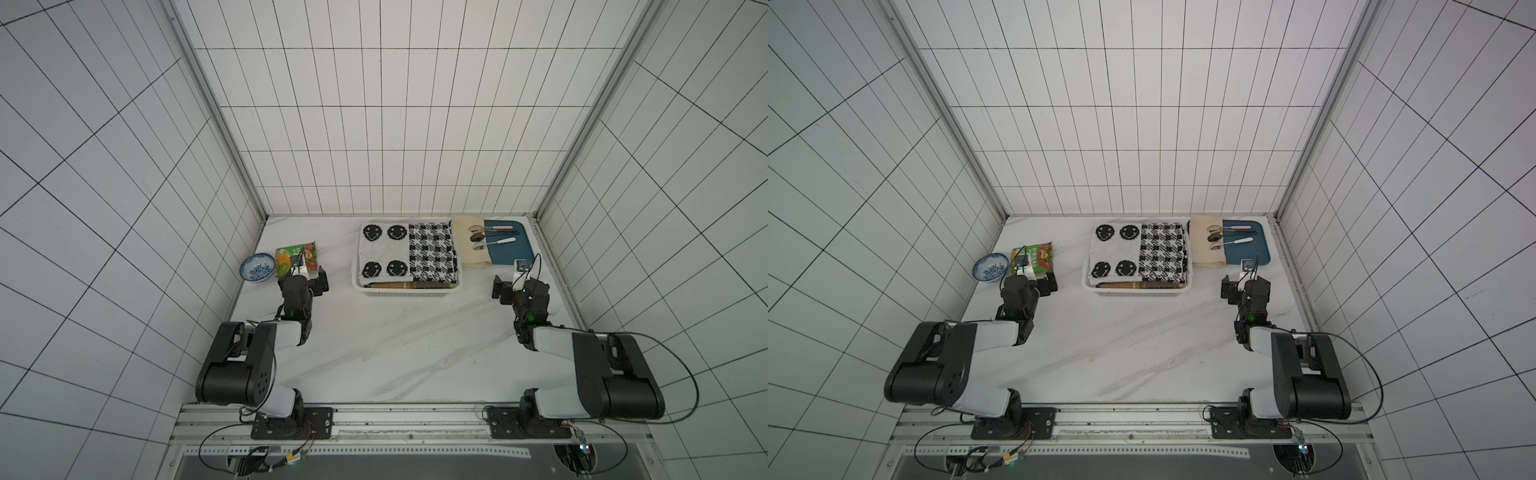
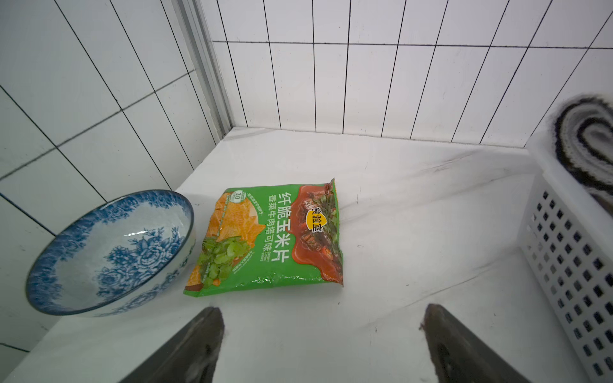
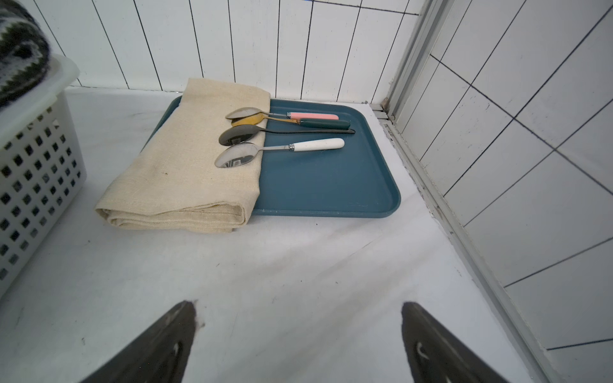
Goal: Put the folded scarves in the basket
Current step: Reset both arms
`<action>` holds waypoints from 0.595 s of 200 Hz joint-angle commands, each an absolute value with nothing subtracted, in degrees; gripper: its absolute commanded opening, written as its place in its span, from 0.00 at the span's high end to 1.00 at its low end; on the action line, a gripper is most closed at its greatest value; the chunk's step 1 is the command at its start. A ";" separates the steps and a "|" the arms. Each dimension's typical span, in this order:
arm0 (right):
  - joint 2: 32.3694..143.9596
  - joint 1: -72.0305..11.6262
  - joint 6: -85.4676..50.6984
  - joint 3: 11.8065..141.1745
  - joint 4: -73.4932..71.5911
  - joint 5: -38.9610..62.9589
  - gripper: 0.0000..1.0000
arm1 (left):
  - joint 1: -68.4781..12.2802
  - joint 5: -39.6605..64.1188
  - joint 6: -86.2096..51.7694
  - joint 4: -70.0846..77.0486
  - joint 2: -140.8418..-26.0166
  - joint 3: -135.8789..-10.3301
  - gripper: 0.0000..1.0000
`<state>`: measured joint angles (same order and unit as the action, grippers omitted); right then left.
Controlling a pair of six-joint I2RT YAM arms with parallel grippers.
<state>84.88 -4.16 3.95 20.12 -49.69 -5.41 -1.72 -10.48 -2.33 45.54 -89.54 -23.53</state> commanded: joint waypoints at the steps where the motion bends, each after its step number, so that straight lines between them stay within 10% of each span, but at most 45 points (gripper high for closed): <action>1: 88.28 -3.37 2.02 19.77 -57.18 -7.08 0.01 | -0.55 -7.63 -3.18 51.90 -90.96 -23.19 0.02; 119: 88.51 1.74 -1.61 25.60 -44.93 0.00 0.01 | -0.15 -9.94 -5.21 43.99 -89.38 -25.74 0.02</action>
<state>87.92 -0.25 -0.01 22.46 -47.31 -2.48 -0.36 -9.52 -4.73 44.66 -90.37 -24.80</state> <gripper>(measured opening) 0.989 0.978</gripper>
